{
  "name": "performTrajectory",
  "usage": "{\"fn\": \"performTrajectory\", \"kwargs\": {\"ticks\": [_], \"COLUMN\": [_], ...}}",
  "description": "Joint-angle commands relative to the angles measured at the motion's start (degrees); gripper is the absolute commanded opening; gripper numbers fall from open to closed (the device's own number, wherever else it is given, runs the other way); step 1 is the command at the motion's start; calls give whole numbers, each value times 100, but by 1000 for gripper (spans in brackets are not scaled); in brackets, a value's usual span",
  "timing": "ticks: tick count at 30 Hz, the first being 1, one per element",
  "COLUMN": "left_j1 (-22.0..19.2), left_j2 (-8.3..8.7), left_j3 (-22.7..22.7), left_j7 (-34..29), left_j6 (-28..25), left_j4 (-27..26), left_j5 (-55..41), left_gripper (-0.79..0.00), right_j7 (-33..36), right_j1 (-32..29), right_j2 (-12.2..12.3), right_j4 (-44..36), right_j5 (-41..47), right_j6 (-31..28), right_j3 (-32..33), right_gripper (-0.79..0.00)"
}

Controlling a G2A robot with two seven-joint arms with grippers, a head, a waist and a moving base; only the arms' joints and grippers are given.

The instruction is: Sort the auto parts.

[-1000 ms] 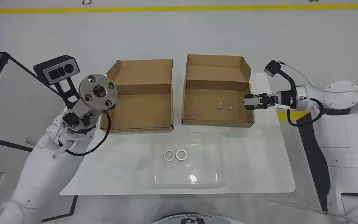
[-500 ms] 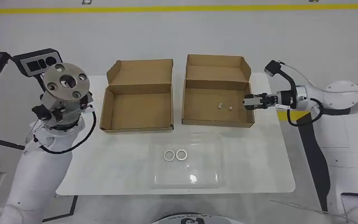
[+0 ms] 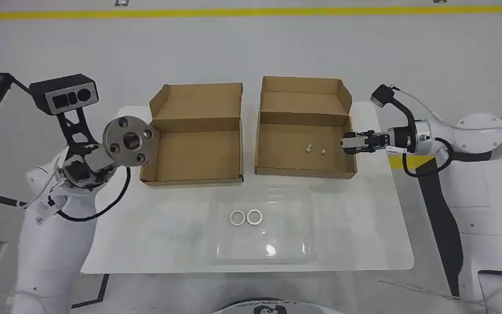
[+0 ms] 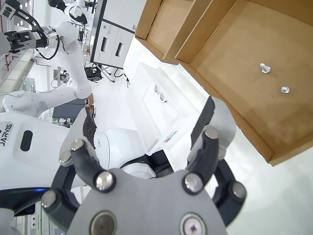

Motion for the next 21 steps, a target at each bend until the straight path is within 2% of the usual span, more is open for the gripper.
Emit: {"fn": "performTrajectory", "kwargs": {"ticks": [1,6,13,21], "left_j1": [-1,2,-34,-108], "left_j2": [-50,-163,-374,-809], "left_j3": [-49,-140,-406,-891], "left_j7": [-69,-155,-489,-1148], "left_j6": [71,157,490,1150], "left_j4": [-13,-44,-81,109], "left_j5": [201,296,-184,-958], "left_gripper": [-785,-785,-785,-785], "right_j7": [0,0,0,0], "right_j1": [0,0,0,0], "right_j2": [0,0,0,0], "right_j4": [0,0,0,0], "right_j5": [1,1,1,1], "right_j6": [0,0,0,0], "right_j3": [0,0,0,0], "right_gripper": [0,0,0,0]}}
